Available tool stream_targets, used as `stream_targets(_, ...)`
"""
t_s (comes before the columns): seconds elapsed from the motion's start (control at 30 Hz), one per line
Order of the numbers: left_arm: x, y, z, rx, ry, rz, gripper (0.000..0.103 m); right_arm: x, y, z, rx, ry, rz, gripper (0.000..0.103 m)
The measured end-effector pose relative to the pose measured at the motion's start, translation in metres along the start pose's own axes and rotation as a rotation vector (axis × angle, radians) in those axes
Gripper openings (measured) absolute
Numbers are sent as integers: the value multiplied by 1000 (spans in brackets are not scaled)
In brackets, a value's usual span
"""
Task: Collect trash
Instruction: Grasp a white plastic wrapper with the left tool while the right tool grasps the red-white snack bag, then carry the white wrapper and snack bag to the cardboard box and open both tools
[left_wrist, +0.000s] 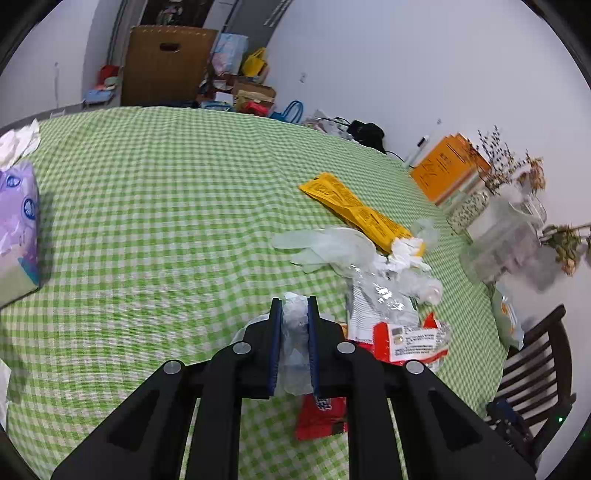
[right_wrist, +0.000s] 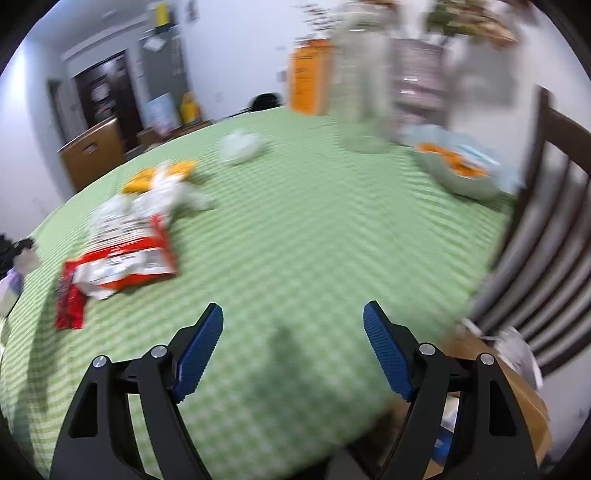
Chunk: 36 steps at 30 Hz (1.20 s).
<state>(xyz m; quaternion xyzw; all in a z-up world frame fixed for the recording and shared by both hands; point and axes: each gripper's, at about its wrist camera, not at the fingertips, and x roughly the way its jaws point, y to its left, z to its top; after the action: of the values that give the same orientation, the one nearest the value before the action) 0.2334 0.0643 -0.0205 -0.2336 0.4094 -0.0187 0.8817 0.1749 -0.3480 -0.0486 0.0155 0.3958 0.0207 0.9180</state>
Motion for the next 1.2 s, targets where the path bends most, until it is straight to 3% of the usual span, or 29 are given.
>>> stream_targets(0.17,0,6,-1,-15,20,-25,10,23,64,20,-84,23,182,79)
stream_targets(0.33,3,4,-1,8,22,-23,11,60,117,52,-144,25,228,82)
stream_targets(0.5,13,0,-4,28,44,-25,11,101,127,67,-104,118,303,82)
stream_targets(0.53,14,-1,-5,31,44,-24,11,106,125,66,-92,142,345,80)
stream_targets(0.63,19,-5,-8,39,57,-24,11,112,120,54,-89,177,370,43)
stream_targets(0.67,21,-6,-10,40,63,-23,11,110,119,51,-92,165,365,31)
stream_targets(0.77,22,-13,-13,55,69,-24,11,88,108,47,-72,143,360,19)
stream_targets(0.9,12,-25,-13,91,35,-33,11,26,84,49,-63,3,352,17)
stream_targets(1.2,6,-62,-25,165,46,-58,11,-32,14,37,65,-126,245,17)
